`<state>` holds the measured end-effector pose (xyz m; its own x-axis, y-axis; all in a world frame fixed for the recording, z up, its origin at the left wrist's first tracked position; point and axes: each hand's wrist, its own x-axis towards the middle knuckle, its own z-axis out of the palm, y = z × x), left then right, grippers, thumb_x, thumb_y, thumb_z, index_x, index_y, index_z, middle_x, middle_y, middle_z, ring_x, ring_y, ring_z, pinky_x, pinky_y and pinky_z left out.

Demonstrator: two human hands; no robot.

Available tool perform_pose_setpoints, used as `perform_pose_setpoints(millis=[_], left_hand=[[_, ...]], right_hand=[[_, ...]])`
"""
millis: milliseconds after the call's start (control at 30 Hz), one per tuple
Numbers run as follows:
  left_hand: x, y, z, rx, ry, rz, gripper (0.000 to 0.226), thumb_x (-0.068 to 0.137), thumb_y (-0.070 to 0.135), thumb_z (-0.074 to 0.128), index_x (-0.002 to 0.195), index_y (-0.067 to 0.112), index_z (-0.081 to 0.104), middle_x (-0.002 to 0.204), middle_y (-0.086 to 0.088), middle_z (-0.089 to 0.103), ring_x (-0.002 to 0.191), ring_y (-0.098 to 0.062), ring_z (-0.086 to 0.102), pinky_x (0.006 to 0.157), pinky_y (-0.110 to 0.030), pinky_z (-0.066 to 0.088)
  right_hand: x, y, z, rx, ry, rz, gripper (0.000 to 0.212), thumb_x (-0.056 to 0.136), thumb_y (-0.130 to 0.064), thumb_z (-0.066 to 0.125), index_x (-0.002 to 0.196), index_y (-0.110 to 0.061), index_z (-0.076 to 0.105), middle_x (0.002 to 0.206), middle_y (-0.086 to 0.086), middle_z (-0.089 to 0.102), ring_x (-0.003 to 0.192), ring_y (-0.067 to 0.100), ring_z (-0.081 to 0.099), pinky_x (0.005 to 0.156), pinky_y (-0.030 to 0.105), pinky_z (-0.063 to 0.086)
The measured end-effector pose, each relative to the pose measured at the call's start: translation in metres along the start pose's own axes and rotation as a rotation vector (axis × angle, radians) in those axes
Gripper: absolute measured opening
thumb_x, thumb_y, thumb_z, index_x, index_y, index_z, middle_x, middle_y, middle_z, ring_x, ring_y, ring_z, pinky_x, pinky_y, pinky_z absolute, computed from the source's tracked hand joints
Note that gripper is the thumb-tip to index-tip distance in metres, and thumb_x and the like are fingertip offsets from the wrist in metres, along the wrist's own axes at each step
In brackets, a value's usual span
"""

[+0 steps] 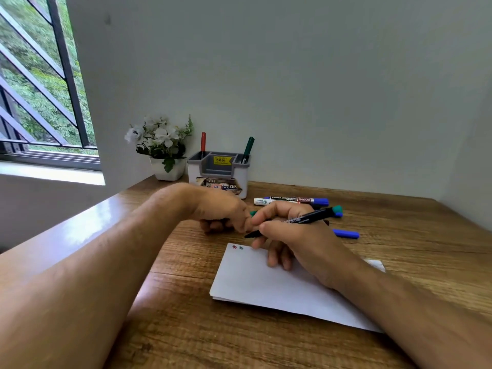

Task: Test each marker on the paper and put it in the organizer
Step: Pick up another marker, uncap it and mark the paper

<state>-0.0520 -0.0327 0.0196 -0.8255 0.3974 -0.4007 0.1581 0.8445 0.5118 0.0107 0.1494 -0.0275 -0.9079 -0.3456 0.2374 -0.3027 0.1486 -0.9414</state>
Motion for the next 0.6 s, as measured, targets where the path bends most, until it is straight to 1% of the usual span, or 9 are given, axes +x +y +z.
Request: perform_pose_setpoints(millis=[33, 100, 200, 267, 333, 400, 500, 600], left_hand=[[-0.0017, -0.0007, -0.001, 0.003, -0.025, 0.005, 0.013, 0.09, 0.012, 0.059, 0.098, 0.022, 0.059, 0.072, -0.003, 0.049, 0.055, -0.011, 0.04, 0.05, -0.025, 0.031], [-0.0036, -0.0013, -0.0015, 0.02, -0.05, 0.011, 0.028, 0.086, 0.012, 0.069, 0.11, 0.023, 0.059, 0.08, -0.005, 0.051, 0.061, -0.012, 0.042, 0.053, -0.025, 0.032], [-0.0045, 0.0006, 0.0, 0.047, -0.054, 0.002, 0.044, 0.083, 0.011, 0.074, 0.12, 0.024, 0.056, 0.081, 0.001, 0.052, 0.071, -0.014, 0.046, 0.059, -0.027, 0.037], [-0.0043, 0.0008, 0.0002, 0.042, -0.054, 0.005, 0.047, 0.082, 0.01, 0.075, 0.122, 0.025, 0.055, 0.081, 0.001, 0.052, 0.072, -0.014, 0.046, 0.059, -0.027, 0.038], [-0.0052, 0.0008, 0.0002, 0.041, -0.053, 0.008, 0.048, 0.081, 0.01, 0.076, 0.121, 0.026, 0.055, 0.081, 0.001, 0.053, 0.072, -0.014, 0.047, 0.06, -0.027, 0.038], [-0.0069, 0.0013, 0.0005, 0.032, -0.06, 0.01, 0.049, 0.08, 0.01, 0.078, 0.12, 0.027, 0.055, 0.08, 0.002, 0.052, 0.073, -0.014, 0.048, 0.06, -0.027, 0.039], [-0.0094, 0.003, 0.001, 0.023, -0.08, 0.016, 0.054, 0.078, 0.008, 0.079, 0.122, 0.028, 0.054, 0.077, 0.002, 0.051, 0.071, -0.013, 0.048, 0.06, -0.027, 0.039], [-0.0108, 0.006, 0.0023, 0.05, -0.081, 0.012, 0.055, 0.078, 0.007, 0.079, 0.12, 0.03, 0.053, 0.082, 0.002, 0.051, 0.076, -0.014, 0.05, 0.062, -0.027, 0.04]], right_hand=[[0.0004, 0.0002, 0.0001, -0.013, 0.002, 0.005, 0.015, 0.079, -0.02, 0.063, 0.09, -0.012, 0.07, 0.078, 0.013, 0.077, 0.047, 0.02, 0.062, 0.039, 0.024, 0.044], [0.0012, 0.0002, 0.0011, -0.035, 0.009, 0.021, 0.016, 0.073, -0.023, 0.062, 0.082, -0.011, 0.066, 0.077, 0.013, 0.077, 0.046, 0.019, 0.06, 0.039, 0.024, 0.042], [0.0026, 0.001, 0.0038, -0.104, 0.034, 0.041, 0.009, 0.07, -0.026, 0.062, 0.07, -0.017, 0.06, 0.072, 0.01, 0.077, 0.041, 0.014, 0.056, 0.038, 0.021, 0.038], [0.0037, 0.0019, 0.0052, -0.158, 0.05, 0.044, 0.006, 0.068, -0.025, 0.063, 0.066, -0.021, 0.06, 0.071, 0.007, 0.077, 0.041, 0.013, 0.056, 0.037, 0.02, 0.037], [0.0042, 0.0019, 0.0058, -0.186, 0.049, 0.042, 0.004, 0.067, -0.024, 0.065, 0.069, -0.02, 0.063, 0.072, 0.006, 0.077, 0.042, 0.014, 0.057, 0.037, 0.02, 0.038], [0.0042, 0.0009, 0.0058, -0.202, 0.041, 0.044, 0.008, 0.066, -0.023, 0.065, 0.073, -0.019, 0.065, 0.073, 0.006, 0.078, 0.043, 0.014, 0.058, 0.037, 0.019, 0.038], [0.0036, -0.0015, 0.0062, -0.233, 0.04, 0.032, 0.004, 0.068, -0.021, 0.065, 0.068, -0.019, 0.062, 0.071, 0.007, 0.077, 0.041, 0.012, 0.058, 0.037, 0.017, 0.039], [0.0035, -0.0024, 0.0059, -0.318, 0.082, -0.025, 0.017, 0.076, -0.016, 0.067, 0.061, -0.021, 0.059, 0.062, 0.003, 0.074, 0.041, 0.003, 0.055, 0.041, 0.015, 0.04]])
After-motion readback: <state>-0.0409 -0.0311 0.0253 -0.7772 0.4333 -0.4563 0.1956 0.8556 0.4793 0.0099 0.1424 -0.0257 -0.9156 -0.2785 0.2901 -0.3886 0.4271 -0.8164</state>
